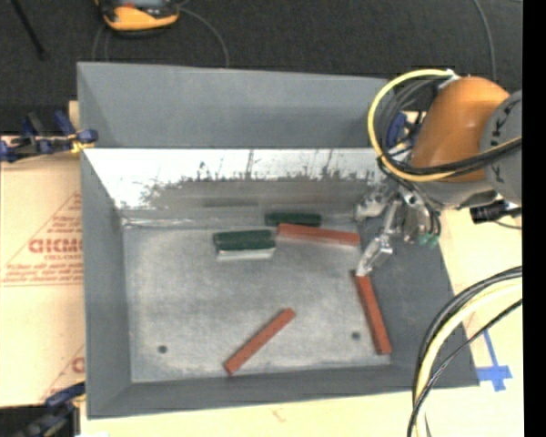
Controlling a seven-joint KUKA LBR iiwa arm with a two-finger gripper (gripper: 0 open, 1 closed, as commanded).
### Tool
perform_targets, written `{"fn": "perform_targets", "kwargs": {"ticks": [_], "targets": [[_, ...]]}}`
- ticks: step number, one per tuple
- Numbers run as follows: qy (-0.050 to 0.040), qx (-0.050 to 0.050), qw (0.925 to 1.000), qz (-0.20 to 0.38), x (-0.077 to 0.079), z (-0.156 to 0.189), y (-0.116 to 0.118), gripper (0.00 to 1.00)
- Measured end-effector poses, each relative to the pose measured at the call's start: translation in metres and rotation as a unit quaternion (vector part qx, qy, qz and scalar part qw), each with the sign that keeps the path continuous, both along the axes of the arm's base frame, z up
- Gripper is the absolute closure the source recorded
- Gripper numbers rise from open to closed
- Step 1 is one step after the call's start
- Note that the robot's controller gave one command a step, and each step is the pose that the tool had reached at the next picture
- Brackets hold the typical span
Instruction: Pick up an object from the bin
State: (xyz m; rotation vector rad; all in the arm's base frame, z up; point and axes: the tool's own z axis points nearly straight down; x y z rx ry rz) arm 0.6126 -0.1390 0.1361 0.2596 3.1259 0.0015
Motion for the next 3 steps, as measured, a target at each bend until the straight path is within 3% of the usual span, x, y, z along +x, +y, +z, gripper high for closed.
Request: {"fn": "perform_targets", "kwargs": {"ticks": [1,2,3], "targets": [[0.0004,-0.001,0.9976,0.069,0.032,-0.056,0.011,1.0],[0.0002,-0.001,0.9976,0.069,0.032,-0.056,0.011,1.0],[-0.0006,-0.001,1.0,0.009,0.02,0.151,0.015,1.0]]}}
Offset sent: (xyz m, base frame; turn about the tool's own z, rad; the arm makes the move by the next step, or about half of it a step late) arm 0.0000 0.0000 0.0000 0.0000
